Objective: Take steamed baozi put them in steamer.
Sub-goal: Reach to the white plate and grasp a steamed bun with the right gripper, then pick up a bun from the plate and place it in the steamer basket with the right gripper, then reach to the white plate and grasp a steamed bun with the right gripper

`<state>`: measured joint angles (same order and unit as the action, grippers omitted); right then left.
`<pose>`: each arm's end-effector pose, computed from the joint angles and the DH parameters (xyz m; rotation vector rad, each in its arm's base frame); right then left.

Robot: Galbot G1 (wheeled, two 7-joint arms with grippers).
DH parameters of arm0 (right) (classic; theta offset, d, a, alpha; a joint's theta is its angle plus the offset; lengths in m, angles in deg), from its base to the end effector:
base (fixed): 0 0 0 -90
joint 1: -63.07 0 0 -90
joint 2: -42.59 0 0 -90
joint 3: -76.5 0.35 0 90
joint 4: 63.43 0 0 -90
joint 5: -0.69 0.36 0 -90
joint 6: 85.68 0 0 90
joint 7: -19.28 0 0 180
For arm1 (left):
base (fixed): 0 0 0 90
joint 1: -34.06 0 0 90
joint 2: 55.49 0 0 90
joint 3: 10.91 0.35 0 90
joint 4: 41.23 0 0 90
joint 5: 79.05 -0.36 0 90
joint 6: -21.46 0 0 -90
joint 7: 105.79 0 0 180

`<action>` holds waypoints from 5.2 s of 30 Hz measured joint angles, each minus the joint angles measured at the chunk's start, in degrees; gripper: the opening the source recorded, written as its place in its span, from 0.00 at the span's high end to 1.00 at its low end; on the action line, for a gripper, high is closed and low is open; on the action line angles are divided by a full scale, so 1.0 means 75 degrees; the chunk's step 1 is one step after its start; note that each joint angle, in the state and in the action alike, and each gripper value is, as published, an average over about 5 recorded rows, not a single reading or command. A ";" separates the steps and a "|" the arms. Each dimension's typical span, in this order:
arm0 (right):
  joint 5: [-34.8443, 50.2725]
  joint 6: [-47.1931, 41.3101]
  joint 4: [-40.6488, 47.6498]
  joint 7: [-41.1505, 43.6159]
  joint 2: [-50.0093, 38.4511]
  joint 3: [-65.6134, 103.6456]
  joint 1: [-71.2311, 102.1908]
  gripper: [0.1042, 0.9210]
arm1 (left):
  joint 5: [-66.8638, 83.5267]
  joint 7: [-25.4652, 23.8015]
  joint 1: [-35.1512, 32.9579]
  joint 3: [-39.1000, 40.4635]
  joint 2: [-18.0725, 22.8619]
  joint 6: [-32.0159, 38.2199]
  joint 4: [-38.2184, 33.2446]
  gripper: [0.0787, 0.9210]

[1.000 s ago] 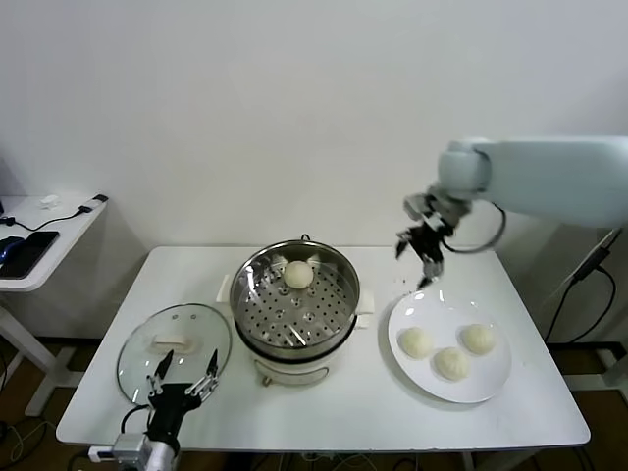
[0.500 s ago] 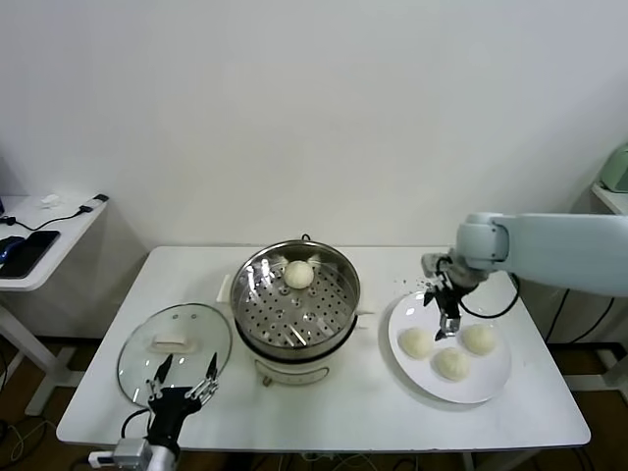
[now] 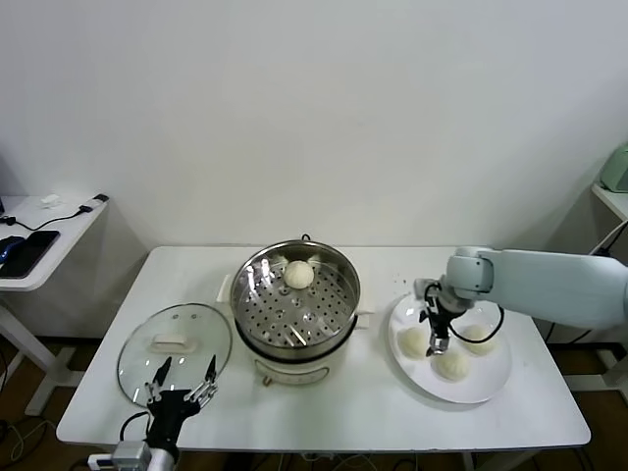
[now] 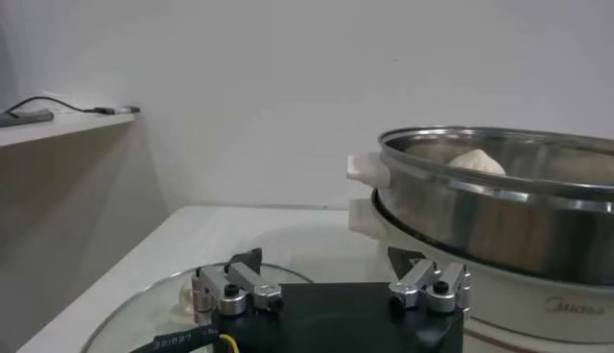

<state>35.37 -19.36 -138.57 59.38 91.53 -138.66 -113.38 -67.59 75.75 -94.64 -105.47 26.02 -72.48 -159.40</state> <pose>0.5070 -0.0760 -0.2322 1.1863 -1.3712 1.2058 0.1379 0.0515 -0.3339 0.0409 -2.8939 0.0417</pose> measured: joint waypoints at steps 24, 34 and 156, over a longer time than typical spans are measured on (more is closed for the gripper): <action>-0.0235 -0.0076 -0.0165 0.0182 -0.0166 0.0135 -0.0039 0.36 | -0.0019 0.0016 -0.0139 0.0065 0.0027 -0.0005 -0.0165 0.12; 0.0700 0.0133 -0.0648 0.0780 0.0108 -0.0857 -0.2228 0.36 | -0.0041 0.0016 -0.0135 0.0079 -0.0008 -0.0057 -0.0292 0.12; -0.1130 0.0239 -0.0891 0.0464 -0.1620 0.0165 0.0108 0.12 | -0.0041 -0.0052 0.0022 0.0047 0.0151 -0.0309 -0.0344 0.12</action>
<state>26.89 -17.57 -145.25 62.86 79.37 -137.42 -112.57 -67.90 75.36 -94.48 -105.12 27.15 -74.80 -161.98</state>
